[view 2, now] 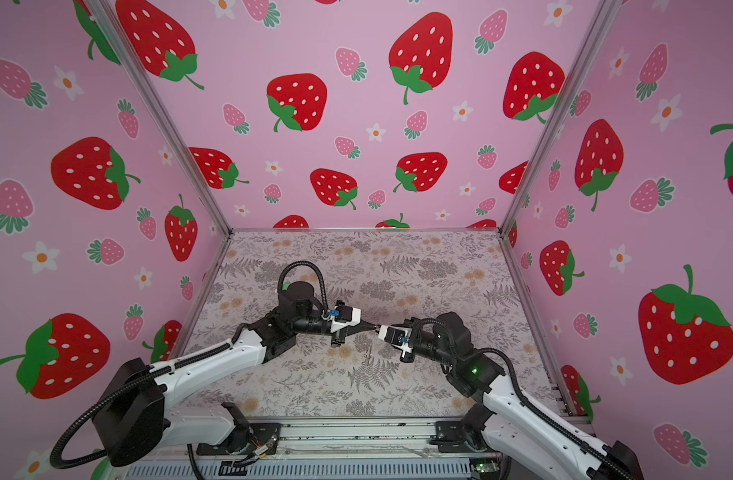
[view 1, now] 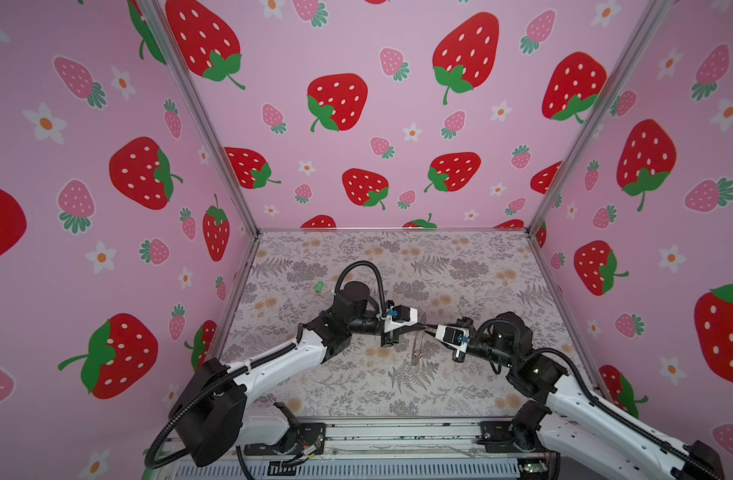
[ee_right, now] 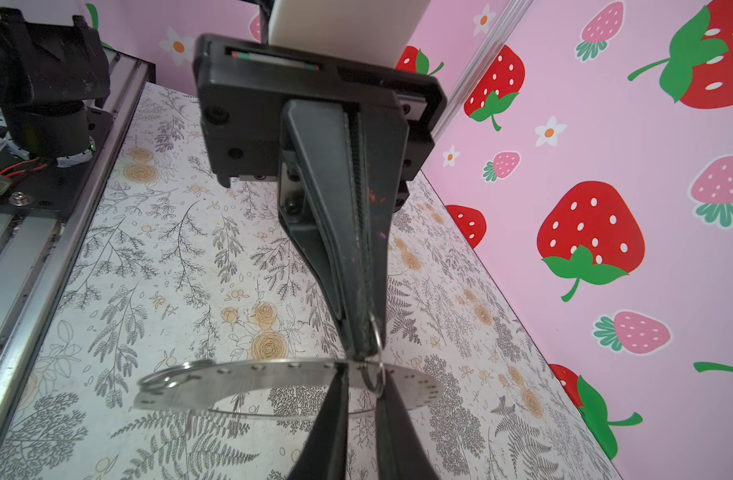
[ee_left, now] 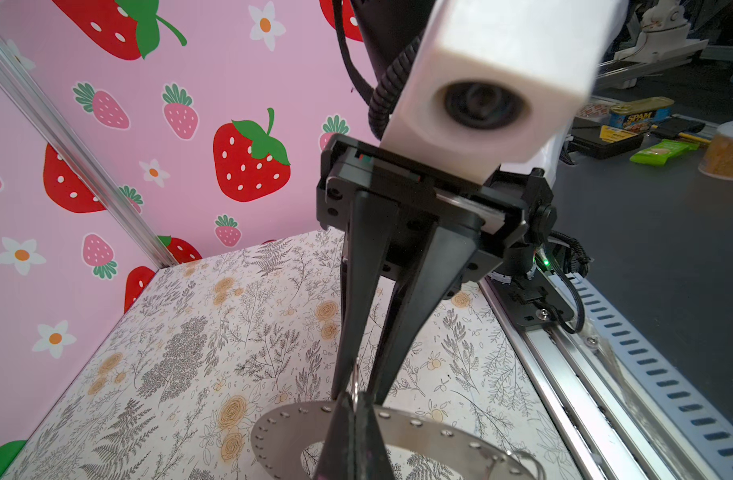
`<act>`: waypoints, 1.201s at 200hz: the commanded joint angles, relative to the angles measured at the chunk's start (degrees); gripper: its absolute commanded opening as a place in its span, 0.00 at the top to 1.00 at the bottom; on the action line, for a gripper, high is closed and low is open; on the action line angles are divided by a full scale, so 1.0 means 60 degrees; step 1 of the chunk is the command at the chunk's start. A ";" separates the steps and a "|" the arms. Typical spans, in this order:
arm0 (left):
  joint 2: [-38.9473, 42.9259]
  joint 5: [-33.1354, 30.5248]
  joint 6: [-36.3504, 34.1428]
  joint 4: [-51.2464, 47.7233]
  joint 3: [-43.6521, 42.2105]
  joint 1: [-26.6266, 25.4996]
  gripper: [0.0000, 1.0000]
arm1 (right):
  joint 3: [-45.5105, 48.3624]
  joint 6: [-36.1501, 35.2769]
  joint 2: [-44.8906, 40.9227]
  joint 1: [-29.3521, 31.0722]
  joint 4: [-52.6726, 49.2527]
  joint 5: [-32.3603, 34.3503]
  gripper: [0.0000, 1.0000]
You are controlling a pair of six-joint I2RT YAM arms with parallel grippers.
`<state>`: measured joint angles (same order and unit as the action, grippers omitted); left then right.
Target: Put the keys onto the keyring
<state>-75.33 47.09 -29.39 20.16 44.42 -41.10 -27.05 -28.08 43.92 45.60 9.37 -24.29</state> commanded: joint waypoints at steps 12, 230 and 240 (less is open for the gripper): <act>-0.0028 0.0369 -0.0319 -0.0046 0.0332 0.0017 1.00 | -0.0360 -0.0012 -0.0008 -0.0045 0.0124 -0.0249 0.85; 0.0057 0.0221 -0.0928 -0.0885 0.0370 0.0023 0.74 | -0.0256 0.0090 0.0051 -0.0116 0.0185 -0.0552 0.99; 0.0121 0.0084 -0.0922 -0.0862 0.0331 0.0015 0.64 | -0.0226 0.0089 0.0074 -0.0124 0.0193 -0.0511 1.00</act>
<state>-75.31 47.42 -33.69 16.10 44.77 -40.86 -27.05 -27.68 44.31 45.10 8.49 -26.87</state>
